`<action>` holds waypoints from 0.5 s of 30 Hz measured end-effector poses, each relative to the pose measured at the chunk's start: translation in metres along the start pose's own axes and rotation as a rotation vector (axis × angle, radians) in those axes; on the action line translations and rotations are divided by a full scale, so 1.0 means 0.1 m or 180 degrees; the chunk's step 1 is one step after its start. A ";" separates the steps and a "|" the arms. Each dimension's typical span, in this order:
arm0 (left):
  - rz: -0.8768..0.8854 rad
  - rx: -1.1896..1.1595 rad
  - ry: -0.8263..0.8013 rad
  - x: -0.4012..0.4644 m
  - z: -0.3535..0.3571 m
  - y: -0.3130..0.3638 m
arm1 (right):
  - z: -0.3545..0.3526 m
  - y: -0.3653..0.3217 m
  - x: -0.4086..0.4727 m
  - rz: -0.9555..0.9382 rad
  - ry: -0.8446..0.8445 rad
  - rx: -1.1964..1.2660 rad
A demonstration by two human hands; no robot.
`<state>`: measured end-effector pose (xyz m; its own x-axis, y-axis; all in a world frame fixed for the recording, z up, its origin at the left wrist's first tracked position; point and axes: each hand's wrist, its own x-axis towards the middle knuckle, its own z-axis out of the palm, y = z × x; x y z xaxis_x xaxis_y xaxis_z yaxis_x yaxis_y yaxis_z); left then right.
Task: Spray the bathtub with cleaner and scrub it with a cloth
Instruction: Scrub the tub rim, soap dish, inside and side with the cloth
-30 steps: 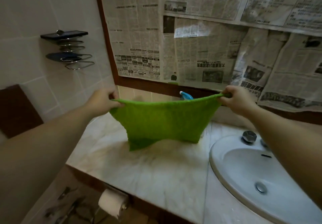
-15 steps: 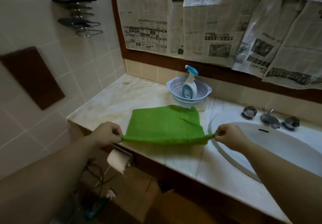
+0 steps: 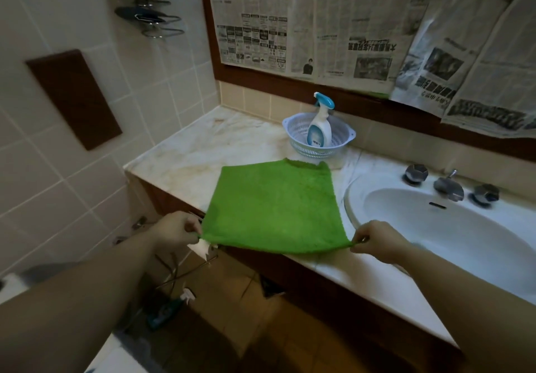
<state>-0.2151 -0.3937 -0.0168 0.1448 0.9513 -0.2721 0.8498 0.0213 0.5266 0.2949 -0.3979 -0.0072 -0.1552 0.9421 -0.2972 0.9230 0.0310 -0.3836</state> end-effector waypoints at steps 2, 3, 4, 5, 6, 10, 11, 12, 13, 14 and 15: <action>0.0033 -0.0263 0.0292 0.05 -0.08 0.04 | -0.10 -0.03 0.08 -0.0044 0.0266 0.0182; 0.0038 -0.0414 0.0432 0.08 -0.13 0.08 | -0.16 -0.05 0.14 -0.0028 0.0391 0.0239; 0.0025 -0.0559 0.0585 0.14 -0.18 0.10 | -0.21 -0.07 0.21 -0.0011 0.0494 0.0259; 0.0014 -0.0674 0.0722 0.19 -0.23 0.13 | -0.27 -0.09 0.29 -0.0005 0.0578 0.0261; -0.0021 -0.0739 0.0824 0.26 -0.28 0.14 | -0.33 -0.10 0.38 0.0004 0.0640 0.0281; -0.0113 -0.0896 0.1066 0.64 -0.46 0.19 | -0.53 -0.15 0.79 0.0094 0.0915 0.0588; -0.0122 -0.0937 0.1116 0.75 -0.50 0.20 | -0.57 -0.16 0.92 0.0135 0.0983 0.0634; -0.0141 -0.0976 0.1166 0.88 -0.54 0.21 | -0.62 -0.17 1.06 0.0169 0.1054 0.0665; -0.0165 -0.1024 0.1210 1.01 -0.57 0.23 | -0.66 -0.19 1.19 0.0200 0.1127 0.0692; -0.0190 -0.1083 0.1247 1.15 -0.60 0.23 | -0.68 -0.21 1.33 0.0236 0.1204 0.0737; -0.0193 -0.1135 0.1280 1.30 -0.63 0.23 | -0.70 -0.21 1.48 0.0285 0.1281 0.0786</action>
<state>-0.2085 -0.2500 0.0108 -0.1640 0.9863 -0.0175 0.6159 0.1162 0.7792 0.2773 -0.2361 0.0185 0.1148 0.9934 0.0048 0.8077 -0.0905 -0.5825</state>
